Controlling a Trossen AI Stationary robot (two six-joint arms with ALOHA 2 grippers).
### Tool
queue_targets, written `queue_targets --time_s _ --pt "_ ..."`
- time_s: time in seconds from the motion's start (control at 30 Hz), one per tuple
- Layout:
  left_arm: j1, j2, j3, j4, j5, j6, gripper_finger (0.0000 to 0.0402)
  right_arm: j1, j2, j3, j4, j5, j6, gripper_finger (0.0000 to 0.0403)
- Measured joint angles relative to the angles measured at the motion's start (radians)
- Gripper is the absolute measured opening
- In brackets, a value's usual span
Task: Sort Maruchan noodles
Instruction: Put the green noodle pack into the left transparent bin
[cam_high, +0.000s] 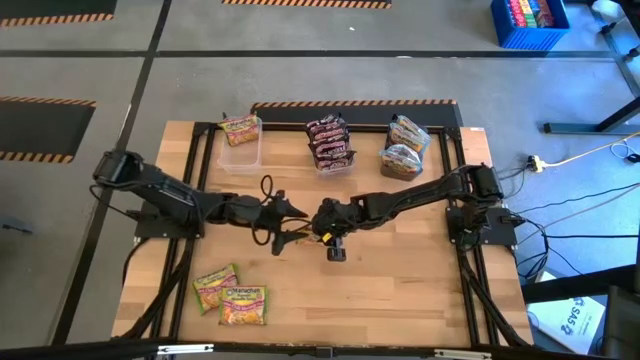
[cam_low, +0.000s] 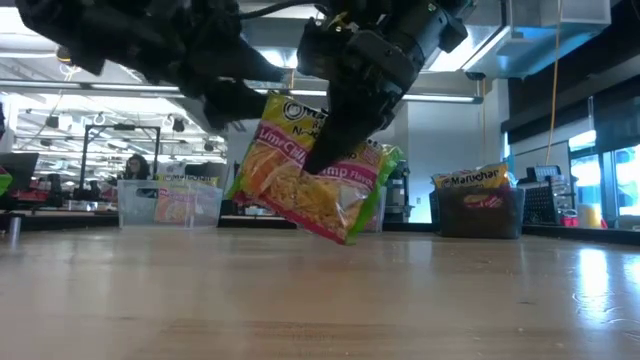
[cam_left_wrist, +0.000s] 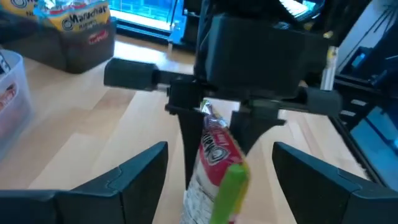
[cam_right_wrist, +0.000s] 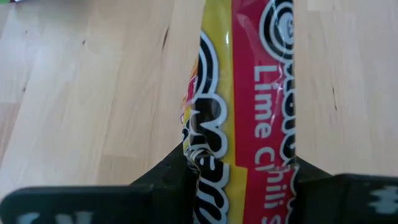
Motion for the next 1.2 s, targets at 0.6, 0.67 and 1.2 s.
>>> queue_targets --time_s 0.6,0.67,1.2 --pt "0.016 0.322 0.182 0.001 0.081 -0.023 0.0258 0.001 0.000 -0.004 -0.016 -0.009 0.002 0.0111" --pt "0.018 0.322 0.197 -0.043 0.083 -0.018 0.0244 0.001 0.000 -0.004 -0.020 -0.012 0.001 0.0110" --pt "0.015 0.319 0.199 -0.084 0.079 0.003 0.0224 0.000 0.001 -0.004 -0.021 -0.042 0.002 0.0134"
